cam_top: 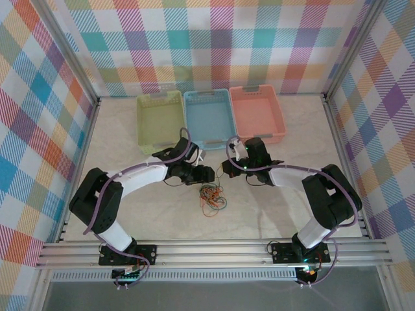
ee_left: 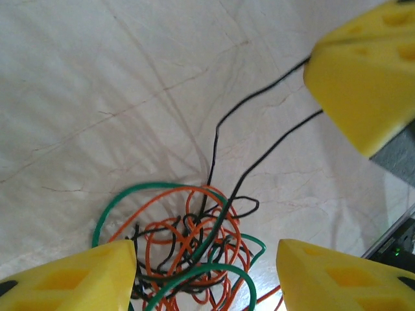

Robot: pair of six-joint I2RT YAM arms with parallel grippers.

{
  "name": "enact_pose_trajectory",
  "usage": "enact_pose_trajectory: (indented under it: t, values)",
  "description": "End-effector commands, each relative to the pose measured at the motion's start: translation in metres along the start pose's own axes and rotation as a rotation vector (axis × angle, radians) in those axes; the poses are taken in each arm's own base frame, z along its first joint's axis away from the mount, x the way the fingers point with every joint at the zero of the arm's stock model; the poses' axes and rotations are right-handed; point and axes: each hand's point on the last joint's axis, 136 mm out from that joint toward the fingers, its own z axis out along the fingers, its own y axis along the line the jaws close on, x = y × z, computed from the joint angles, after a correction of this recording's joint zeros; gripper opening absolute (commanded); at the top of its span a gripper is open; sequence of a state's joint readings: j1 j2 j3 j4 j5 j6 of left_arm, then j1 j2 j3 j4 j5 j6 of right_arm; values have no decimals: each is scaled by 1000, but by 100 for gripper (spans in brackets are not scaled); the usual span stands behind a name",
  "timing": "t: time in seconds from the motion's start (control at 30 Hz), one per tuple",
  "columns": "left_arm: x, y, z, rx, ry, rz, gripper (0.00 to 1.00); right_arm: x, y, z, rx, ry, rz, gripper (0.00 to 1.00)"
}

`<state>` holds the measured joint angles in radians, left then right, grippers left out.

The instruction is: Untangle the cables

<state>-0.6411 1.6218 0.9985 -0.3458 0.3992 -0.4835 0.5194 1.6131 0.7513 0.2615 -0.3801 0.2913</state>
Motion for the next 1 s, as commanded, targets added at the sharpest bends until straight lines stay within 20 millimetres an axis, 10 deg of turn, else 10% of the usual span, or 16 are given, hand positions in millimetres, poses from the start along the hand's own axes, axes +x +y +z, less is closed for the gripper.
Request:
enact_pose_trajectory:
  t: [0.0,0.97]
  values:
    - [6,-1,1,-52,35,60,59,-3,1,0,-23,-19,23,0]
    - [-12,23,-9,-266,-98,126,30,-4,4,-1,-45,-23,18,0]
